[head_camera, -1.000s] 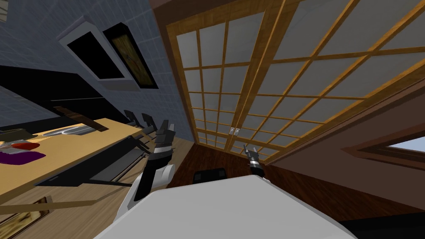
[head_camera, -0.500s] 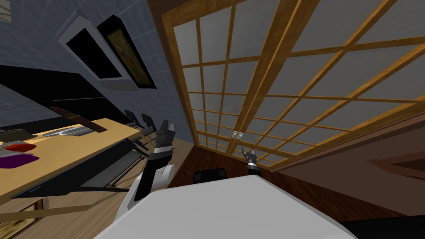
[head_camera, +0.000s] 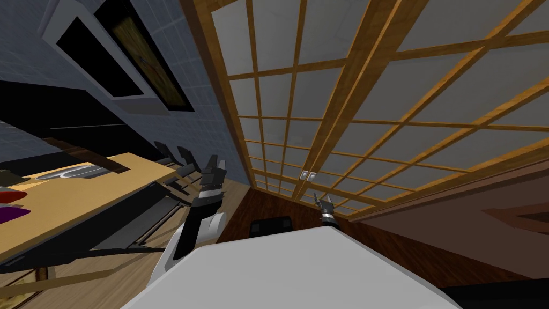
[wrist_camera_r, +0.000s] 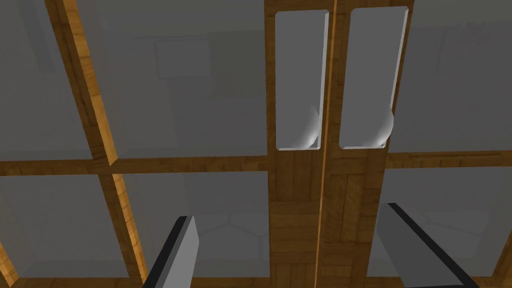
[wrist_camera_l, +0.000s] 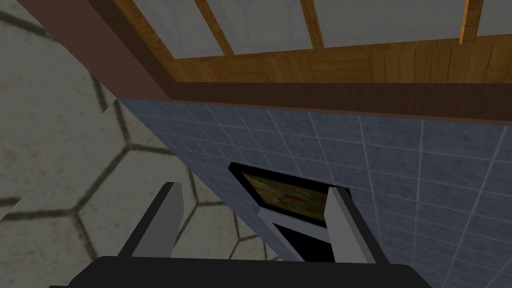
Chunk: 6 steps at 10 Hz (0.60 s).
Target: Pull the door open
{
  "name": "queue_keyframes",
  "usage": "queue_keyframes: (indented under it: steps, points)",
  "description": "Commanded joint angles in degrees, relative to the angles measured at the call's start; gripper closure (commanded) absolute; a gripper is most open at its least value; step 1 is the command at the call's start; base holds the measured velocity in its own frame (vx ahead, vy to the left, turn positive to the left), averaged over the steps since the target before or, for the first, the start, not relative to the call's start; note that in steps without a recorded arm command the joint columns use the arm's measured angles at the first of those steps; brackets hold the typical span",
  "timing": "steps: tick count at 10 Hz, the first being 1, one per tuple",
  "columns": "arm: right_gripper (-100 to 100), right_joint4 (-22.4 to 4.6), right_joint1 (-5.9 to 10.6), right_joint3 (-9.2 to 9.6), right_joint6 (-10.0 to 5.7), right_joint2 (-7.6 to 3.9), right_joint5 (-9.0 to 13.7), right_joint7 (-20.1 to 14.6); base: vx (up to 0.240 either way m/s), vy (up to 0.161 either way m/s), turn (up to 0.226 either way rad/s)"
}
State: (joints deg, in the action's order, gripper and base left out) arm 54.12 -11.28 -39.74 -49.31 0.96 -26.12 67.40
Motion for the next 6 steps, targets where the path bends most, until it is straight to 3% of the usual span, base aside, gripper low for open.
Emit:
queue_keyframes:
  steps: [1,6]
  points:
    - [-100,-0.32,-1.0,-0.57,0.25,-1.19,0.14,-0.01,-0.149,0.025,-0.06]
    - [-100,-1.81,-4.62,-3.31,1.08,-5.53,0.94,0.49,-0.183,0.011,-0.107]
